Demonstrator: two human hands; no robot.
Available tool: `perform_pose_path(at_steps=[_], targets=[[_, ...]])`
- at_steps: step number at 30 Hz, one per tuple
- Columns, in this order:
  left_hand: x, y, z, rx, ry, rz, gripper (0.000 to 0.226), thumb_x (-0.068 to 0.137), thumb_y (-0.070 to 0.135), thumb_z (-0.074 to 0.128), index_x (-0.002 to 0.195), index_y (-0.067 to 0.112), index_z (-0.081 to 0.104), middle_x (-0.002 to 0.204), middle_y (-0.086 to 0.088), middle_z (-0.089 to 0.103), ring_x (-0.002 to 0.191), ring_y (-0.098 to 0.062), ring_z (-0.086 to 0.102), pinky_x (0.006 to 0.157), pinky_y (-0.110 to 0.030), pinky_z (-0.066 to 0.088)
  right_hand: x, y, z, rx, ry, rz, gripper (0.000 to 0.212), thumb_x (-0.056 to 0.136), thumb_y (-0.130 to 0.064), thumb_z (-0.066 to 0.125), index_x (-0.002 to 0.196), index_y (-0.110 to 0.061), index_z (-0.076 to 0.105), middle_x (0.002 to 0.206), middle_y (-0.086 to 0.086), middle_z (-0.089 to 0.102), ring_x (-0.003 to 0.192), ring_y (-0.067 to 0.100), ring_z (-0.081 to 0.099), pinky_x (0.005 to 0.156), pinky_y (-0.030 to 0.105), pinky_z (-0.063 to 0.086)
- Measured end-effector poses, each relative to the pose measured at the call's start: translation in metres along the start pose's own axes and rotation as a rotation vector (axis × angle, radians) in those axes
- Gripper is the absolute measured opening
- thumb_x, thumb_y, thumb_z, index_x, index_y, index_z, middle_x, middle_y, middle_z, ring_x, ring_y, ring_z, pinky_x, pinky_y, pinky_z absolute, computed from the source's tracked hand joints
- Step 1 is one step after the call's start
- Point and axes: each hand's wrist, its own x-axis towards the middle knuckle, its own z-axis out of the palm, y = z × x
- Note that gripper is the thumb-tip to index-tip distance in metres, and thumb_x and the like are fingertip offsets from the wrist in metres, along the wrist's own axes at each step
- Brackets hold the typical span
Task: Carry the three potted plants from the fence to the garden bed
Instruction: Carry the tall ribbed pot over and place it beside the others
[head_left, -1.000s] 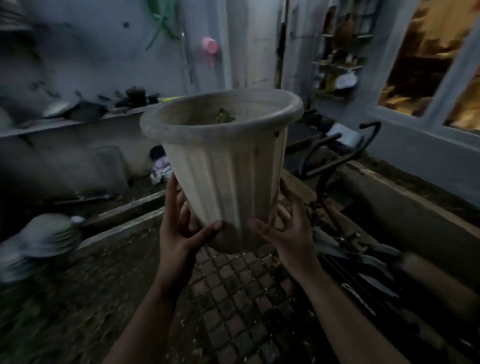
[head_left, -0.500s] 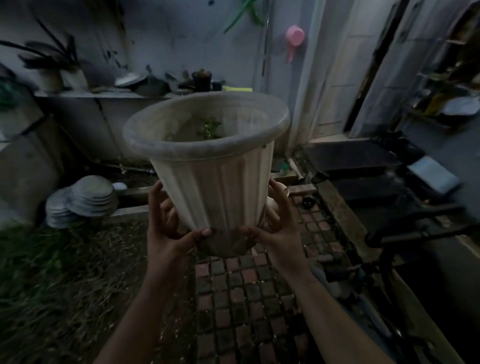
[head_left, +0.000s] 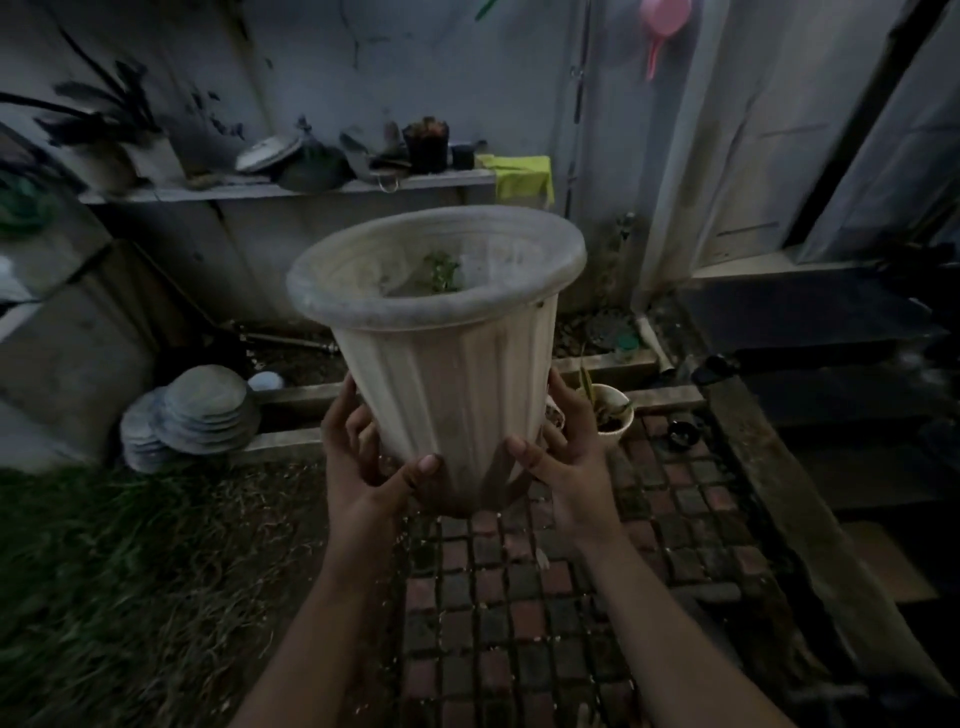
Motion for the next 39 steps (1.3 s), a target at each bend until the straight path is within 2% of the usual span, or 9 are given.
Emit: perform_pose_path(at_steps=[3,10,15,19,22,24,29,36,39], targets=[[0.040,-0.037,0.013,0.027,0.035,-0.007,0.092,0.068,0.018,0.076,0.147,0.042,0.035,0.136,0.012,0.059,0.128,-0.016,0.059,0.092,-0.029,0.057,0.056,0.024,-0.019,-0.001,-0.066,0.073,0.075,0.067,-0.022,0.090,0.132,-0.041,0.058,0.134,-0.018,0.062,0.127,0.012,0.058,0.087,0.031,0.058],[0.119,-0.141,0.000,0.125,0.112,-0.124,0.117,0.058,0.035,0.092,0.153,0.053,0.024,0.154,0.019,0.040,0.141,-0.009,0.045,0.099,-0.024,0.052,0.157,0.110,-0.031,-0.085,-0.125,0.197,0.081,0.065,-0.024,0.091,0.133,-0.043,0.052,0.150,0.001,0.049,0.138,0.020,0.047,0.108,0.052,0.046],[0.179,-0.266,-0.023,0.185,0.066,-0.233,0.135,0.052,0.044,0.093,0.158,0.044,0.009,0.153,0.035,0.032,0.141,0.009,0.037,0.098,-0.005,0.043,0.238,0.208,-0.052,-0.171,-0.137,0.213,0.086,0.062,-0.034,0.094,0.135,-0.038,0.049,0.141,-0.015,0.055,0.131,0.008,0.053,0.104,0.050,0.052],[0.232,-0.409,-0.048,0.210,0.035,-0.222,0.133,0.052,0.059,0.093,0.159,0.039,0.016,0.158,0.020,0.035,0.142,0.000,0.040,0.103,-0.013,0.045,0.297,0.337,-0.080,-0.220,-0.046,0.192,0.087,0.066,-0.042,0.091,0.140,-0.040,0.045,0.144,-0.016,0.052,0.134,0.008,0.050,0.105,0.040,0.051],[0.257,-0.529,-0.065,0.222,0.017,-0.189,0.134,0.050,0.048,0.098,0.158,0.036,0.020,0.160,0.004,0.037,0.144,-0.020,0.042,0.109,-0.051,0.048,0.333,0.451,-0.113,-0.179,-0.031,0.161,0.085,0.069,-0.042,0.088,0.140,-0.047,0.043,0.146,-0.017,0.052,0.136,0.010,0.050,0.101,0.028,0.050],[0.267,-0.608,-0.074,0.275,-0.028,-0.132,0.130,0.053,0.038,0.098,0.158,0.040,0.021,0.160,0.003,0.036,0.145,-0.022,0.041,0.110,-0.058,0.045,0.350,0.527,-0.141,-0.186,-0.032,0.139,0.086,0.077,-0.030,0.085,0.146,-0.044,0.036,0.150,-0.010,0.048,0.139,0.013,0.047,0.106,0.032,0.048],[0.267,-0.780,-0.097,0.320,-0.114,-0.079,0.129,0.063,0.029,0.091,0.161,0.029,0.007,0.161,0.015,0.027,0.147,-0.008,0.034,0.114,-0.030,0.043,0.380,0.684,-0.215,-0.219,-0.099,0.103,0.085,0.084,0.001,0.072,0.153,-0.019,0.026,0.154,0.003,0.042,0.140,0.016,0.045,0.113,0.042,0.042],[0.240,-0.942,-0.116,0.281,-0.058,-0.140,0.133,0.056,0.027,0.086,0.156,0.004,0.001,0.155,0.000,0.027,0.136,0.009,0.039,0.108,-0.017,0.042,0.396,0.827,-0.286,-0.324,-0.144,0.119,0.085,0.081,-0.011,0.078,0.151,-0.020,0.030,0.151,-0.001,0.043,0.136,0.009,0.046,0.109,0.033,0.046],[0.243,-0.974,-0.105,0.300,-0.063,-0.178,0.132,0.047,0.031,0.088,0.153,0.013,0.011,0.149,0.003,0.036,0.132,0.006,0.044,0.107,-0.020,0.045,0.402,0.863,-0.312,-0.320,-0.085,0.114,0.083,0.080,-0.016,0.077,0.149,-0.025,0.032,0.149,-0.009,0.044,0.136,0.008,0.046,0.108,0.032,0.046]])
